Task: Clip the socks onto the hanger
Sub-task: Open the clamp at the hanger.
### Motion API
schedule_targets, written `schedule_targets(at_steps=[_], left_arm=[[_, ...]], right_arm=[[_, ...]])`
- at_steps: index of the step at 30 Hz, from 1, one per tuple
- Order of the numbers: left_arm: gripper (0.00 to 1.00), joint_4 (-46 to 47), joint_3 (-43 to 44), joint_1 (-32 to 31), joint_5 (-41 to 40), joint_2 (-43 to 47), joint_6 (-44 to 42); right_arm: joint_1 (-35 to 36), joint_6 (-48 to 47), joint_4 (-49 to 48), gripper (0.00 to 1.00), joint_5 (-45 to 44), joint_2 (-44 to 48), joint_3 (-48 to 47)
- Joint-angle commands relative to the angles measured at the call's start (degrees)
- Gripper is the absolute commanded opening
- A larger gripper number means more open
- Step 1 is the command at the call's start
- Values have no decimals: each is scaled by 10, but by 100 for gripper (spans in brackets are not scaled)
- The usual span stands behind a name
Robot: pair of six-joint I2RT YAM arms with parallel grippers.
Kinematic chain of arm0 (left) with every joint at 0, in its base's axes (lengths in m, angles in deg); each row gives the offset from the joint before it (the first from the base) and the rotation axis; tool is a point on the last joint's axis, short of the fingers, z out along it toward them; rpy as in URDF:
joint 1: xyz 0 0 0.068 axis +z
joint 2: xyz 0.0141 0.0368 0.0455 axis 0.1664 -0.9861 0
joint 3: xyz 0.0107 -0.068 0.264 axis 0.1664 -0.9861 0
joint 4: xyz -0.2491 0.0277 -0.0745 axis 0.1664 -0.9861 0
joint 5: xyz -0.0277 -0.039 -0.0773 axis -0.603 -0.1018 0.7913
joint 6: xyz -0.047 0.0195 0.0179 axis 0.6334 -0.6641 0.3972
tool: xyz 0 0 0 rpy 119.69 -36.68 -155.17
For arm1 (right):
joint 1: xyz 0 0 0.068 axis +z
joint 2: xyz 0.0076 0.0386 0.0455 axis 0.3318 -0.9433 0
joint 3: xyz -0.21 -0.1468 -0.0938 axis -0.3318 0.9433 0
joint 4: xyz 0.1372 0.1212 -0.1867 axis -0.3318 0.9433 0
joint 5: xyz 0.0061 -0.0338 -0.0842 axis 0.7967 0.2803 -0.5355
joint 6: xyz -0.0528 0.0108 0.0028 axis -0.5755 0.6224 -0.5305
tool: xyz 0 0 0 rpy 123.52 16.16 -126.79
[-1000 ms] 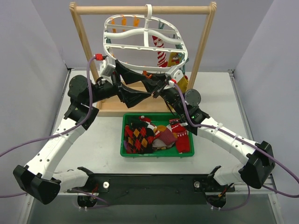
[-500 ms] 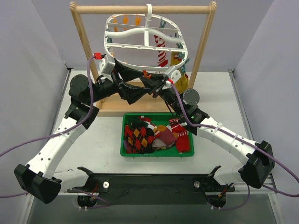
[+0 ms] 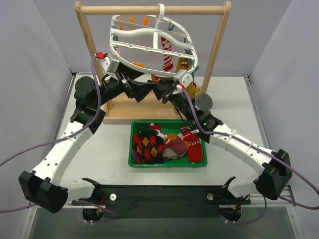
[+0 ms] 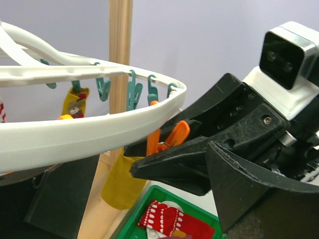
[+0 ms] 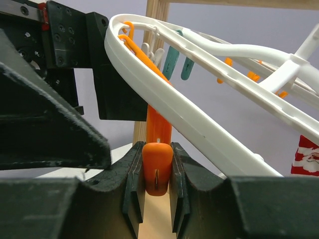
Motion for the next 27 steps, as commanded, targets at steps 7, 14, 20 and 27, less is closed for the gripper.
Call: schedule_targets(at_steps=[7, 14, 20, 27], left_arm=[[97, 48, 24, -7, -16, -24, 3], [97, 50, 29, -18, -1, -28, -11], [97, 46, 34, -26, 7, -34, -33], [95, 40, 37, -29, 2, -39, -47]], right_arm=[[9, 7, -39, 0, 50, -10, -28], [8, 10, -24, 0, 56, -15, -40], [10, 9, -8, 0, 55, -17, -45], [12, 7, 2, 0, 58, -18, -49]])
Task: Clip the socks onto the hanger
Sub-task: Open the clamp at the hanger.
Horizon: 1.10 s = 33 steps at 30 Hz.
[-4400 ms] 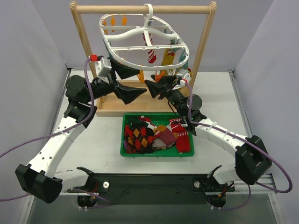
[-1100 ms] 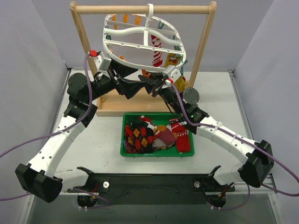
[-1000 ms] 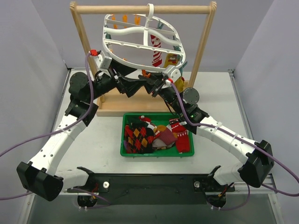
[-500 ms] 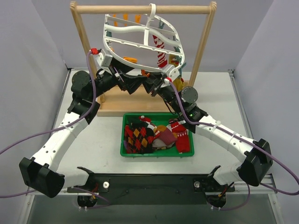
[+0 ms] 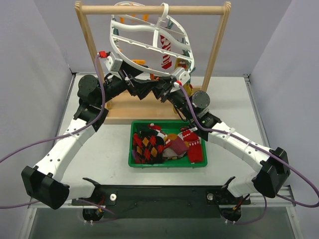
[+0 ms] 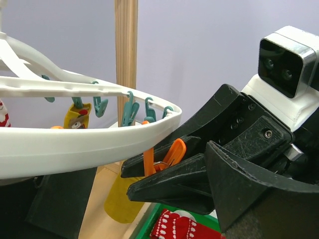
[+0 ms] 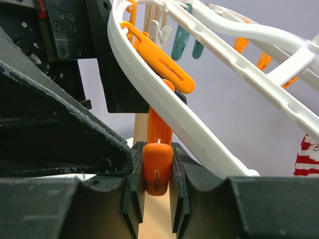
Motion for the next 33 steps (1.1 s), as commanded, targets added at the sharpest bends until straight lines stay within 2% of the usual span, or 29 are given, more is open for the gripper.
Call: schedule_targets(at_steps=[1, 6, 8, 10, 11, 12, 15, 20, 24, 29, 33], left_arm=[[90, 9, 27, -19, 23, -13, -27], [74, 3, 30, -21, 23, -16, -38], [58, 4, 31, -21, 23, -15, -38], [45, 5, 31, -21, 19, -15, -35], [35, 4, 31, -21, 18, -14, -33], [31, 1, 31, -21, 16, -13, -31], [29, 1, 30, -21, 9, -10, -21], [25, 2, 31, -21, 3, -6, -8], [23, 3, 28, -20, 2, 0, -4], [22, 3, 24, -20, -2, 5, 5], [20, 1, 21, -19, -1, 8, 7]], right_arm=[[16, -2, -22, 0, 56, 1, -28], [17, -4, -20, 0, 56, -1, -28], [17, -5, -22, 0, 56, -1, -25], [17, -5, -33, 5, 50, 2, -20], [17, -5, -36, 7, 49, 3, -17], [17, -5, -40, 10, 46, 5, -12], [17, -3, -49, 18, 36, 9, -3], [17, 1, -81, 24, 25, 13, 19], [15, 2, -107, 40, 15, 13, 38], [8, -1, -160, 43, -8, 14, 77], [-9, 36, -224, 43, -7, 23, 99]])
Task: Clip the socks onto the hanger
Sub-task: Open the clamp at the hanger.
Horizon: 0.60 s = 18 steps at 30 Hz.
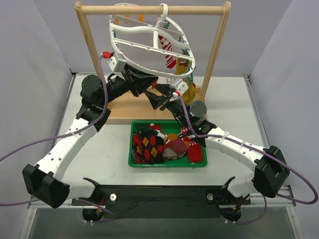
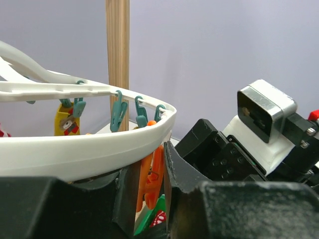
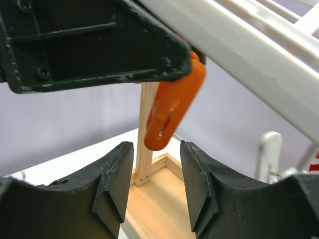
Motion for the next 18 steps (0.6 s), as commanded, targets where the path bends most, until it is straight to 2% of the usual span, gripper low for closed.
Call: schedule_targets(at_steps=[1, 9, 18], left_arm=[[20, 0, 15, -3, 3, 16, 10], [14, 6, 8, -3, -1, 18, 10], [10, 6, 9, -3, -2, 18, 10]], right_arm=[[-20, 35, -141, 42, 5, 26, 9], [-29, 97, -162, 38, 74, 42, 14], [-26, 113, -164, 36, 91, 66, 22]])
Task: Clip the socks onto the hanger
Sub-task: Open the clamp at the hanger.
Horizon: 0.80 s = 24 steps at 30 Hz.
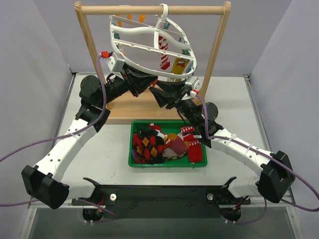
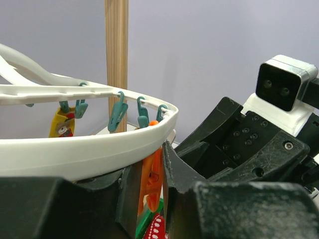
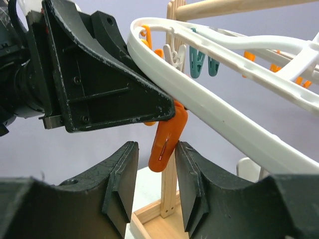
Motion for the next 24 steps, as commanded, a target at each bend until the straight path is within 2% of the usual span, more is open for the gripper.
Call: schedule_targets(at_steps=[1, 11, 13, 15, 20, 24], left_arm=[[10, 3, 8, -3, 1, 12, 2], [8, 2, 10, -3, 1, 17, 11], [7, 3, 9, -3, 0, 20, 12], [6, 3, 7, -3, -1, 21, 12], [6, 5, 5, -3, -3, 22, 15], [5, 5, 4, -2, -2, 25, 16]], right_arm=[[-1, 15, -80, 35, 31, 31, -2], [-4, 33, -73, 25, 25, 6, -17], [-4, 39, -72, 26, 26, 2, -21], [-4, 51, -75, 33, 27, -4, -26], [0, 73, -73, 36, 25, -22, -37], [3, 74, -73, 33, 15, -25, -42]])
